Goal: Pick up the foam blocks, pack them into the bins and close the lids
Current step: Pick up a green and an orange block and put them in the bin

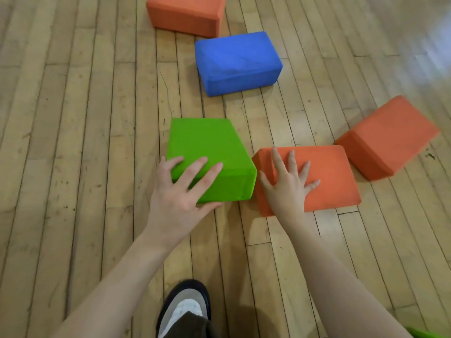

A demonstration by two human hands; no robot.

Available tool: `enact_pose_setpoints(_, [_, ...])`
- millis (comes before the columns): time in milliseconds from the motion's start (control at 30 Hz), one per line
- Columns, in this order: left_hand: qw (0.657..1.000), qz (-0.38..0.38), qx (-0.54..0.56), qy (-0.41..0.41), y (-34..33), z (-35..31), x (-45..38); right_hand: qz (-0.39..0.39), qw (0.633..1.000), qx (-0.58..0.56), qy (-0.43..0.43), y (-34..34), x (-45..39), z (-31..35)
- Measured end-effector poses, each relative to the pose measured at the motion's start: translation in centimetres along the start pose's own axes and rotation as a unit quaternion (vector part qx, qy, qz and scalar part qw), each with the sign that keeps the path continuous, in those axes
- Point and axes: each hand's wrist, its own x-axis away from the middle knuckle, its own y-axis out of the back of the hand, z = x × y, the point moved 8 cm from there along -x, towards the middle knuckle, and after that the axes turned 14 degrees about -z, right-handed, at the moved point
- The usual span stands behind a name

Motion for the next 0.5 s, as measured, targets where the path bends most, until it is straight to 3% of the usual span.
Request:
enact_pose_setpoints(200, [1.000, 0.003, 0.006, 0.016, 1.0, -2.7, 1.8, -0.029, 0.989, -0.136, 0.045, 6.1, 2.2, -0.6])
enact_pose_setpoints(333, [1.000, 0.007, 0.013, 0.007, 1.2, -5.9, 0.8, -0.055, 0.982, -0.143, 0.109, 9.5, 3.6, -1.9])
enact_pose_setpoints(500, [1.000, -0.007, -0.015, 0.000, 1.1, -9.7, -1.4, -0.102, 0.989, -0.082, 0.062, 13.5, 3.7, -5.3])
